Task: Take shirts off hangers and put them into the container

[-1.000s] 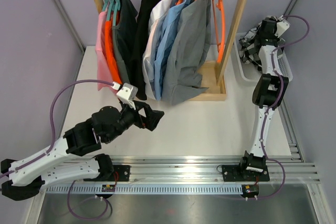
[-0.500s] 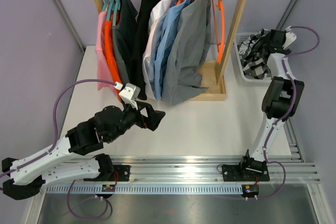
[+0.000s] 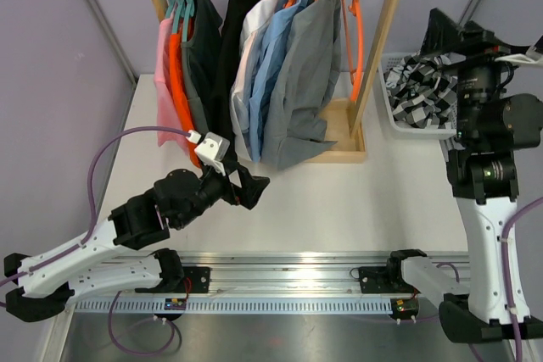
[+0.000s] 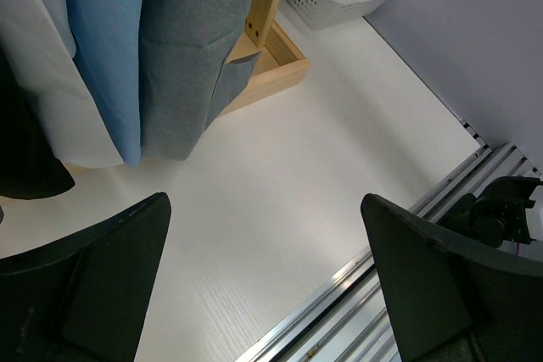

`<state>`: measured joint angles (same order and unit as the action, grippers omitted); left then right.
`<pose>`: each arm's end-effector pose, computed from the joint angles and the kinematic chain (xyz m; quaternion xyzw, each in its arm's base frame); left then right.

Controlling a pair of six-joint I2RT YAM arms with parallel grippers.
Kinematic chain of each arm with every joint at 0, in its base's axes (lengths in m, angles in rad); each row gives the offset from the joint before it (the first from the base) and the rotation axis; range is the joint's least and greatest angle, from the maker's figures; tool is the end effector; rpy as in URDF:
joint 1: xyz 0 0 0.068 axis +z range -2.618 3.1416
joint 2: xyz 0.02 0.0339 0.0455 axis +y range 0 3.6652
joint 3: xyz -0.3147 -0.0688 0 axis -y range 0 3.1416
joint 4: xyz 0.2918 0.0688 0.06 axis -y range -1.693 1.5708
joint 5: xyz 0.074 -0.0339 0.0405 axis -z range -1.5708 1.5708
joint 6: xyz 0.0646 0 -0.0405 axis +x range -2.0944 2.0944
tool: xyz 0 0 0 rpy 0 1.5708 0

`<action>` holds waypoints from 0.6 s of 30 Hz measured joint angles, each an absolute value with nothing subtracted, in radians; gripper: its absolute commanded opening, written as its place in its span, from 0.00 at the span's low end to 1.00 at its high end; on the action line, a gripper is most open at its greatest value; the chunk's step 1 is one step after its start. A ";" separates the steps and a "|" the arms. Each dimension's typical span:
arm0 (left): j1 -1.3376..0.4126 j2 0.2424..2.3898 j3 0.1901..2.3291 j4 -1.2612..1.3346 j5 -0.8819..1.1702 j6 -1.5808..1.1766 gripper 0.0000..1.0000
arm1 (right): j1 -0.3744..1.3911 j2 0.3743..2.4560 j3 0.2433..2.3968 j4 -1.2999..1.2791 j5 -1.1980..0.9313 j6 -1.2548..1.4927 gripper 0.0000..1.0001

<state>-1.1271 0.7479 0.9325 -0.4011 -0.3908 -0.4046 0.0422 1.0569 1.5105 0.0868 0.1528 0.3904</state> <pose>0.1062 -0.1662 0.4113 0.1564 0.7582 -0.3170 0.5479 0.2197 -0.0006 0.6403 0.1505 0.4723 0.1495 0.8555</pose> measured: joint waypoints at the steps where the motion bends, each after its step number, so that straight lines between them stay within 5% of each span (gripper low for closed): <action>1: -1.127 0.748 0.934 -0.401 -0.391 -0.401 0.99 | 0.069 1.023 1.495 0.071 0.126 0.382 0.99; 11: -1.127 0.748 0.935 -0.389 -0.391 -0.389 0.99 | 0.242 1.021 1.499 -0.224 -0.262 0.385 0.99; 18: -1.127 0.750 0.942 -0.372 -0.391 -0.384 0.99 | 0.568 1.192 1.678 -0.411 -0.216 0.297 0.99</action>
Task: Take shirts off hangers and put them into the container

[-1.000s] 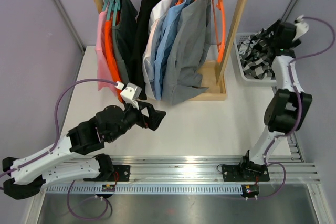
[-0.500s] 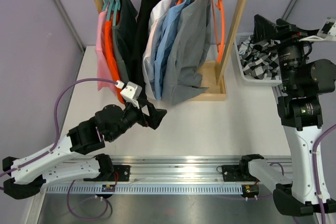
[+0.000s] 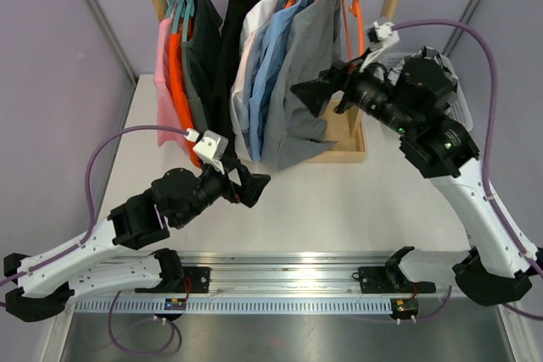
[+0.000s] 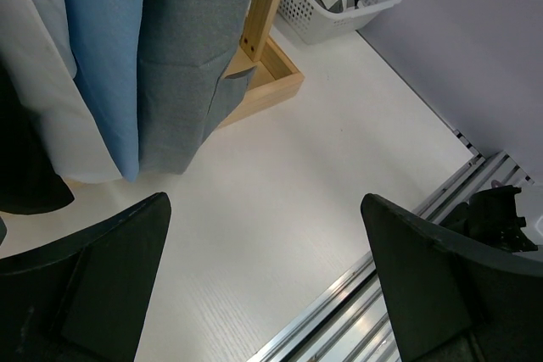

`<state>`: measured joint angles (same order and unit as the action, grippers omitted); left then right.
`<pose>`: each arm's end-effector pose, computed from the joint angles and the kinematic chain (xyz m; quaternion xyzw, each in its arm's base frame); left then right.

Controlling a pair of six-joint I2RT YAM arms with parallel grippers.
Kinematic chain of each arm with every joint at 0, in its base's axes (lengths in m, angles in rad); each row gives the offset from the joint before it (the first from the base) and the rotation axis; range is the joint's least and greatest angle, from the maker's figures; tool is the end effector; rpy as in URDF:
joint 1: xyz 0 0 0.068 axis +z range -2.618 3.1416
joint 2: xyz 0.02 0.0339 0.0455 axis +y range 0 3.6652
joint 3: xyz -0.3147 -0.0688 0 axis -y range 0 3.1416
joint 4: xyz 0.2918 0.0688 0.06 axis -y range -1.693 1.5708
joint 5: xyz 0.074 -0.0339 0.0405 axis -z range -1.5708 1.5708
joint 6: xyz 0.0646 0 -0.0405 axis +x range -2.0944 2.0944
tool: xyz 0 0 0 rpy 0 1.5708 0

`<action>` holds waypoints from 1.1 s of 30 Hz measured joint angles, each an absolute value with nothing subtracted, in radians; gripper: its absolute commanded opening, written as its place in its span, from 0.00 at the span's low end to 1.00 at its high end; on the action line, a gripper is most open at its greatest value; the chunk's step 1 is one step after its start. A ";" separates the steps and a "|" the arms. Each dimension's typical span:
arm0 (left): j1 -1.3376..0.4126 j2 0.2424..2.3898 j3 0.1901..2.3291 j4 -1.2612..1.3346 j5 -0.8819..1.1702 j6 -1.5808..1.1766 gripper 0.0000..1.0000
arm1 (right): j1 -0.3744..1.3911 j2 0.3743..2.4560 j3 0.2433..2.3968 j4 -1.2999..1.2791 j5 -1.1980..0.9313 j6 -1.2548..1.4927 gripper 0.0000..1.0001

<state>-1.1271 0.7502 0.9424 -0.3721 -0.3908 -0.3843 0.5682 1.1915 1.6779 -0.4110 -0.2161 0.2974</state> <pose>0.1065 -0.1667 0.4188 0.1574 0.7470 -0.3226 0.5597 0.2202 0.1570 0.6056 -0.1696 0.6591 0.3723 0.6310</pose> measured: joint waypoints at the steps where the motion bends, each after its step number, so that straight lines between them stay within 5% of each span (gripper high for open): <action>1: -1.127 0.750 0.943 -0.370 -0.390 -0.385 0.99 | 0.624 1.217 1.701 -0.430 -0.189 0.281 1.00; 10: -1.127 0.707 0.943 -0.369 -0.398 -0.385 0.99 | 0.801 1.428 1.909 -0.551 0.159 0.226 0.98; 20: -1.127 0.669 0.937 -0.369 -0.405 -0.385 0.99 | 0.920 1.624 2.084 -0.600 0.572 0.201 0.83; 33: -1.127 0.588 0.889 -0.373 -0.416 -0.401 0.99 | 0.929 1.663 2.101 -0.558 0.818 0.161 0.74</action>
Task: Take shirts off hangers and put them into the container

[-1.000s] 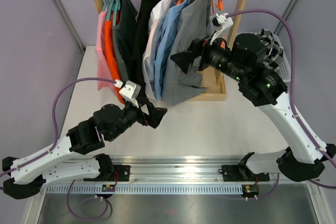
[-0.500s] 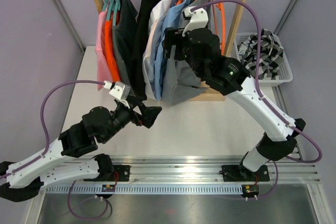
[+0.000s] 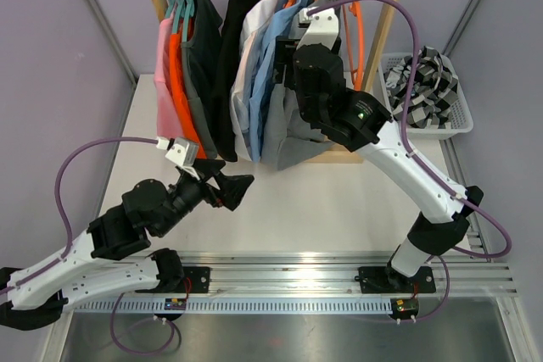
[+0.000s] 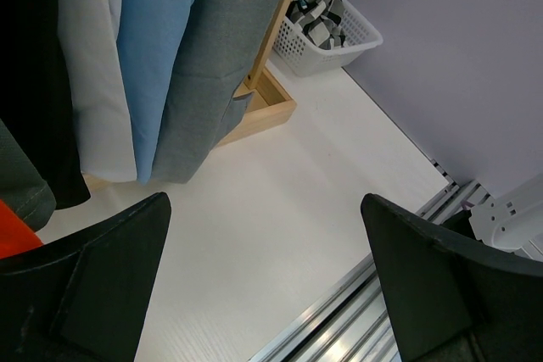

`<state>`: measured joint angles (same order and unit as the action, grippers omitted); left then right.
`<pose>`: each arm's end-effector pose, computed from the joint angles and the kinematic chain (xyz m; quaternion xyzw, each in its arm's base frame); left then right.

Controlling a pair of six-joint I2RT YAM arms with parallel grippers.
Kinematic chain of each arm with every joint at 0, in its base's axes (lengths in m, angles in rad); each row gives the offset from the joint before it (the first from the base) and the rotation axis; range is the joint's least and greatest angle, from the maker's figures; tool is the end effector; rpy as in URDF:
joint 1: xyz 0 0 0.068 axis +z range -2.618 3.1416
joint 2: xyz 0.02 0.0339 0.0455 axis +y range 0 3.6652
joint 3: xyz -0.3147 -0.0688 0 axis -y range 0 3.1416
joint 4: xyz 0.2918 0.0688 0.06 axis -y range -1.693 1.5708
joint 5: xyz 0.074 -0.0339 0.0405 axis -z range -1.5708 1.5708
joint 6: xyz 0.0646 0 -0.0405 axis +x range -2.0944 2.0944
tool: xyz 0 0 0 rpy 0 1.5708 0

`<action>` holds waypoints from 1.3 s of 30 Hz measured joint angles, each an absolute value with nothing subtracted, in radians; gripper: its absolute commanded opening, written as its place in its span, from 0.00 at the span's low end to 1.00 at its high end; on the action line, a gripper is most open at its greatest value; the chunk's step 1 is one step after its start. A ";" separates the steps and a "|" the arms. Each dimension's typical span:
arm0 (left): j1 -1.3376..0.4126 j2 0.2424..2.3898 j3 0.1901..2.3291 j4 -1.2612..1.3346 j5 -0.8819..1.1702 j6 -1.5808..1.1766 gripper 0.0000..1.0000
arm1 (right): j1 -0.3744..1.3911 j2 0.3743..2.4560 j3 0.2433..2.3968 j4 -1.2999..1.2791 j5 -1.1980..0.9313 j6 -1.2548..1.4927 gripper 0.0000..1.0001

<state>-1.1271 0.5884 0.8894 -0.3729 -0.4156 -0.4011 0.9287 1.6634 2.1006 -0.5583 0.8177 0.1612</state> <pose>0.0888 -0.1260 0.4224 0.1230 0.7195 -0.3522 0.5858 0.2805 0.2964 0.5905 -0.0128 0.7356 0.0609 0.6745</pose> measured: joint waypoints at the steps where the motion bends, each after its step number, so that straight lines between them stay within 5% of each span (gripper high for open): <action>1: -1.127 0.588 0.889 -0.373 -0.416 -0.402 0.99 | 0.929 1.663 2.101 -0.552 0.826 0.159 0.74; 18: -1.127 0.510 0.854 -0.411 -0.435 -0.439 0.99 | 0.900 1.744 2.131 -0.598 0.884 0.179 0.59; 30: -1.127 0.528 0.842 -0.406 -0.435 -0.443 0.99 | 0.844 1.508 1.924 -0.597 0.953 0.173 0.50; 39: -1.127 0.565 0.842 -0.399 -0.434 -0.442 0.99 | 0.676 1.433 1.859 -0.619 0.817 0.212 0.50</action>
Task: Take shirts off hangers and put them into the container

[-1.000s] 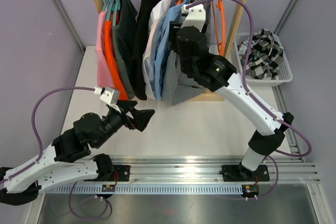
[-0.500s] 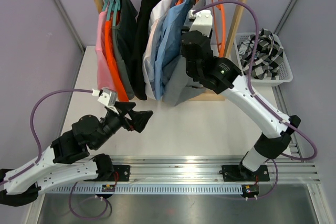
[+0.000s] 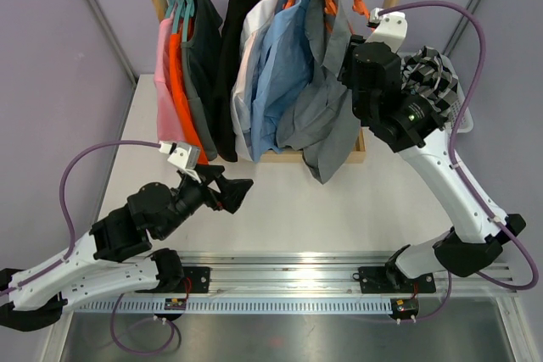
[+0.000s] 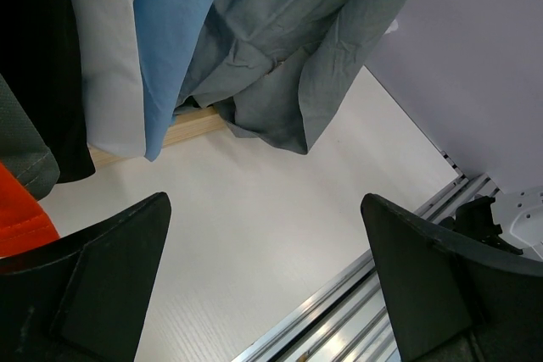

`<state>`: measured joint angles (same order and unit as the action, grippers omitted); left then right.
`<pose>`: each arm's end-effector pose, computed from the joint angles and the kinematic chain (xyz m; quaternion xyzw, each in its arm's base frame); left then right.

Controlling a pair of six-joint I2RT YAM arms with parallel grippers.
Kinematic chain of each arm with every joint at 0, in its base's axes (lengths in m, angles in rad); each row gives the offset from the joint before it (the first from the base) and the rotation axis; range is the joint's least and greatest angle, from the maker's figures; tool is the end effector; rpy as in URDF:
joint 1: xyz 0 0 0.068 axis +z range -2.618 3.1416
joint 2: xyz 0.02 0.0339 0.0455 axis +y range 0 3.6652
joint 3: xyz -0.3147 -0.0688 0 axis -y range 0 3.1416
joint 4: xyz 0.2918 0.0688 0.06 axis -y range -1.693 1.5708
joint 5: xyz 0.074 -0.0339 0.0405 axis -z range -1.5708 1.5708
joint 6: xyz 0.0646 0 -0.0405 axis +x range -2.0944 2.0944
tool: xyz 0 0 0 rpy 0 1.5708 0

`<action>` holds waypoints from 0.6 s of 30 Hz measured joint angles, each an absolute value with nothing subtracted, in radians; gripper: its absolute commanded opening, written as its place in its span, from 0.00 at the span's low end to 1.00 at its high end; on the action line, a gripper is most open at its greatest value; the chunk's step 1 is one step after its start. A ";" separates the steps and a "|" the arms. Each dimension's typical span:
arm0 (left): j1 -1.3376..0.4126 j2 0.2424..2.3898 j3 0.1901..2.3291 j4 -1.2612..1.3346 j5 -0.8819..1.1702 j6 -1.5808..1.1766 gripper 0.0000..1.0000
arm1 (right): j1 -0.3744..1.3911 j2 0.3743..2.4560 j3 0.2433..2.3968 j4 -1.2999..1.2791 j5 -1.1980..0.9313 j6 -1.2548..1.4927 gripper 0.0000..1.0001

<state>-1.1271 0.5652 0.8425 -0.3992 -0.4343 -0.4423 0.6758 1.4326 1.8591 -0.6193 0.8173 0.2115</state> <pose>0.0890 -0.1239 0.4035 0.1110 0.7368 -0.3431 0.5719 0.2897 0.1719 0.5779 0.0829 0.7474 -0.0266 0.6586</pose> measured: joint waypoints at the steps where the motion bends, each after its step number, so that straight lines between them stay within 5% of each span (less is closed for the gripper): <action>1: -1.127 0.565 0.842 -0.399 -0.434 -0.442 0.99 | 0.670 1.437 1.857 -0.619 0.789 0.213 0.50; 10: -1.127 0.562 0.842 -0.400 -0.435 -0.443 0.99 | 0.659 1.495 1.859 -0.619 0.613 0.175 0.33; 16: -1.127 0.562 0.842 -0.399 -0.435 -0.442 0.99 | 0.659 1.506 1.895 -0.642 0.581 0.131 0.54; 18: -1.127 0.564 0.842 -0.399 -0.435 -0.442 0.99 | 0.659 1.506 1.921 -0.651 0.581 0.107 0.54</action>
<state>-1.1271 0.5636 0.8425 -0.3988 -0.4351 -0.4423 0.6586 1.5059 1.9209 -0.6510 0.5812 0.1074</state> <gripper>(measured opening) 0.987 0.537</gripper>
